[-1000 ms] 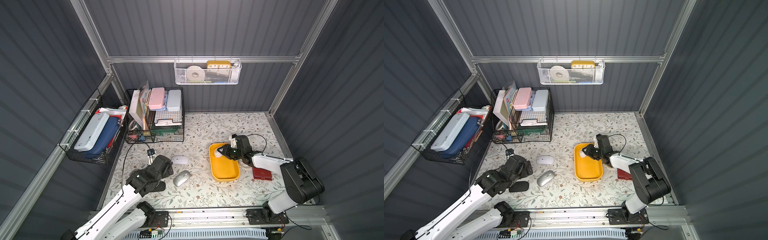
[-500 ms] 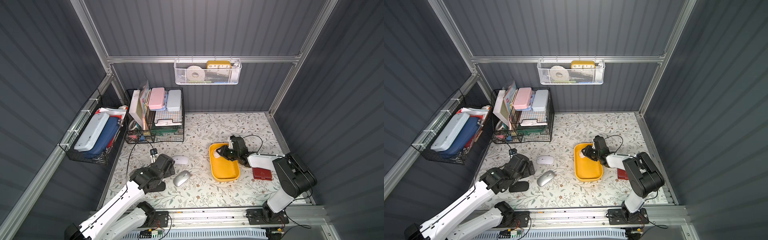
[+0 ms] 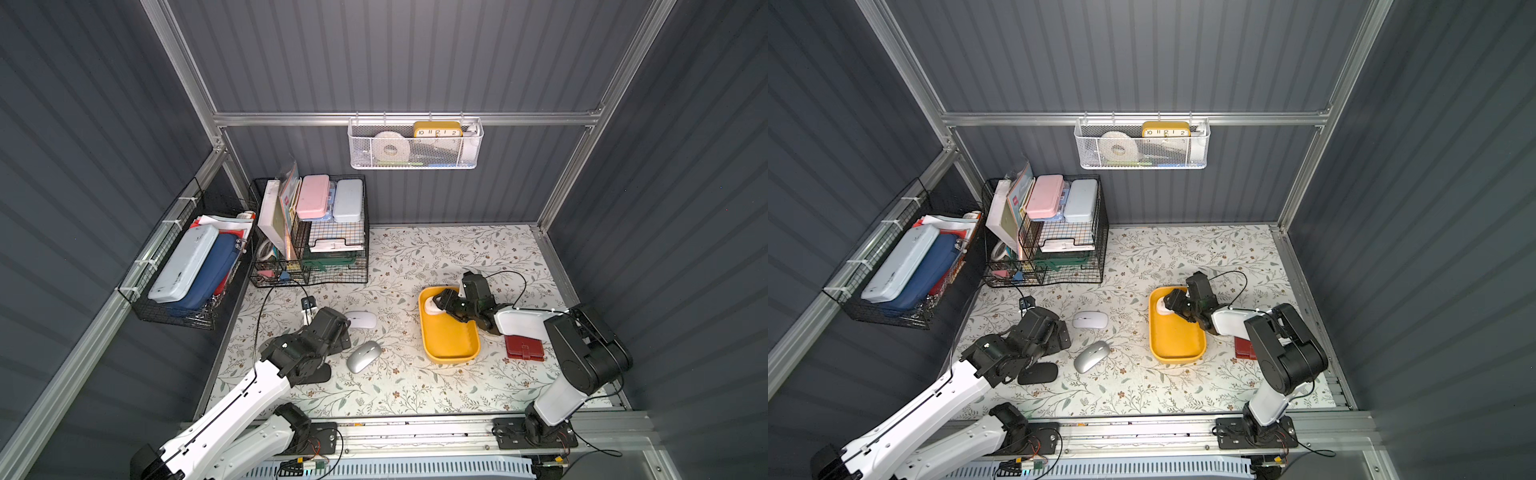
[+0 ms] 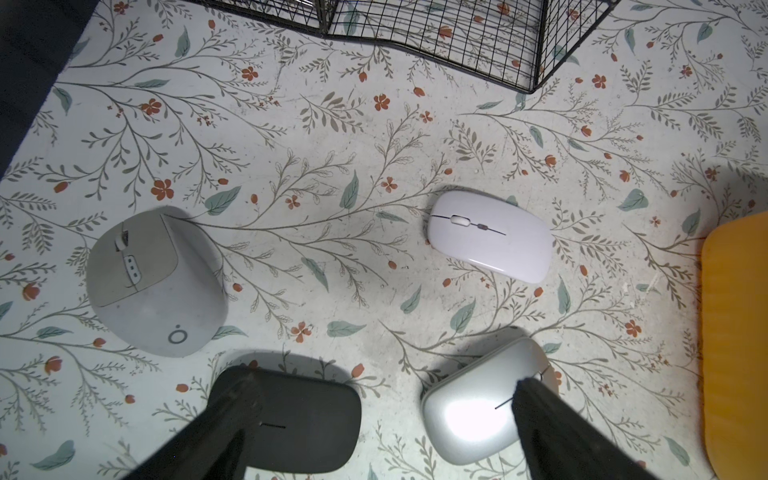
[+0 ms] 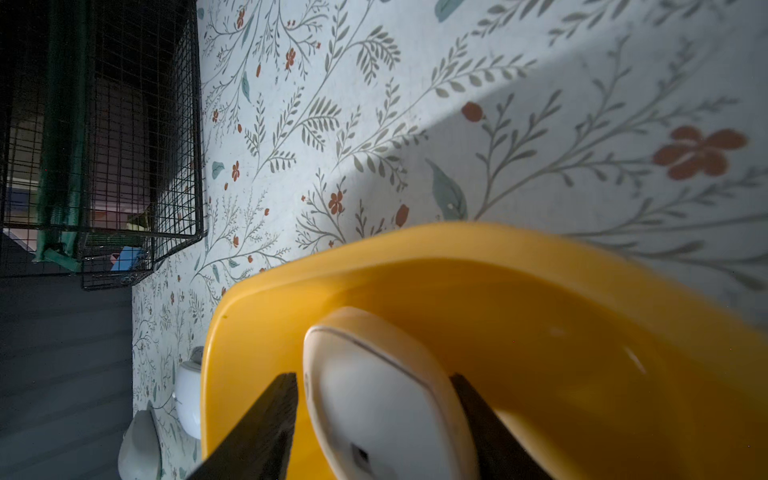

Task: Put the mouse in the storage box
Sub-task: Place the mouse in the storage box.

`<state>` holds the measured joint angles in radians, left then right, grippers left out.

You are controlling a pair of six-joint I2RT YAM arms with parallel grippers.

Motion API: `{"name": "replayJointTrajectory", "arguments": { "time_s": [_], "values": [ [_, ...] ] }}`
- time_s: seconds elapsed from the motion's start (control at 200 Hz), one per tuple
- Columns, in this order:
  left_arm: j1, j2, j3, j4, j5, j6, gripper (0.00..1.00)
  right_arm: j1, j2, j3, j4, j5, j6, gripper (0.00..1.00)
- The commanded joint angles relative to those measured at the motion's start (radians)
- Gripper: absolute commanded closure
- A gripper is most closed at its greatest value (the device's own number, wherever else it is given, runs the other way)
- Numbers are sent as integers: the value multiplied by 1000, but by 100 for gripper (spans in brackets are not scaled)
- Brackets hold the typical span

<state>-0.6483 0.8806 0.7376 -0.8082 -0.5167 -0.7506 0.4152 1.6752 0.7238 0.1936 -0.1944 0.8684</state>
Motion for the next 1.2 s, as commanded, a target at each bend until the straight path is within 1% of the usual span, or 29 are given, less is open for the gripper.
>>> {"name": "replayJointTrajectory", "arguments": {
  "time_s": [0.0, 0.325, 0.495, 0.56, 0.63, 0.801, 1.031, 1.126, 1.191],
  "values": [
    [0, 8, 19, -8, -1, -2, 1, 8, -35, 22, -41, 41, 5, 36],
    [1, 56, 25, -52, -17, -64, 1, 24, -91, 73, -190, 161, -10, 29],
    [7, 107, 41, -103, -30, -116, 1, 49, -135, 103, -279, 241, -47, 24],
    [18, 124, 41, -103, -21, -116, 1, 52, -158, 100, -293, 257, -53, 23],
    [46, 135, 37, -91, -2, -98, 1, 56, -182, 100, -304, 270, -65, 22],
    [156, 127, 22, -70, 56, -72, 1, 60, -250, 100, -313, 273, -124, 22],
    [216, 136, 33, -130, -5, -142, 1, 60, -327, 106, -346, 252, -208, 23],
    [249, 145, 36, -121, -16, -120, 1, 60, -348, 104, -353, 248, -219, 23],
    [282, 155, 44, -138, -39, -129, 1, 60, -355, 101, -355, 247, -225, 23]
  ]
}}
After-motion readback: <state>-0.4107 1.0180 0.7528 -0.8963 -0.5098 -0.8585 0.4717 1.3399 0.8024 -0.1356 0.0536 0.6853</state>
